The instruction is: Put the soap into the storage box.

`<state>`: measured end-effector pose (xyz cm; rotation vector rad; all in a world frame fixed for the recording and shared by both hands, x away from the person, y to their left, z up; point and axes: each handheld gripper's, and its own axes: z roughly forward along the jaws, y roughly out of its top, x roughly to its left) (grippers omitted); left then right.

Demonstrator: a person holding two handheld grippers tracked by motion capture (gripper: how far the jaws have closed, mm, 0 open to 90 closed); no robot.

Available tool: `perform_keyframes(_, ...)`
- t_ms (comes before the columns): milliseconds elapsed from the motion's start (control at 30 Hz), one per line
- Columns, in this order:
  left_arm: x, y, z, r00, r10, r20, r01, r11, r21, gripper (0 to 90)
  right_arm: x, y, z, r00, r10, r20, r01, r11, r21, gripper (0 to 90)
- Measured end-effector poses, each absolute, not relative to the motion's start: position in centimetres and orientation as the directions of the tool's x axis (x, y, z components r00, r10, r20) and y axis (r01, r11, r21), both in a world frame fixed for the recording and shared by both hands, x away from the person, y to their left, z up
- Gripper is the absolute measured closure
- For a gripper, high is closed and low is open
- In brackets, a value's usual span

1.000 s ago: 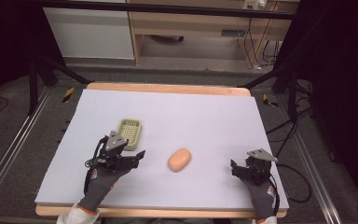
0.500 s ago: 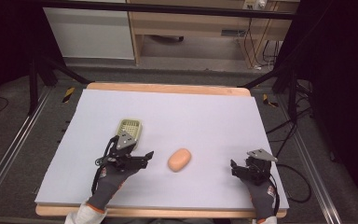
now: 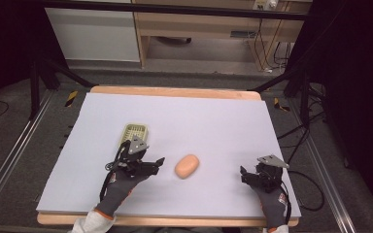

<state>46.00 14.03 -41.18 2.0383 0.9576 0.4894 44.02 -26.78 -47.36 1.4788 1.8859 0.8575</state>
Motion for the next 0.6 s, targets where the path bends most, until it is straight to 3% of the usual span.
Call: perform_keyframes(600, 46.5, 11.4, -41.5, 0.663, 0.749, 0.026, 0.449, -0.425, 0.786, 21.4, 44.0, -26.8, -47.3, -0.207, 0.977, -0.057, 0.598, 0.173, 0.783, 10.8)
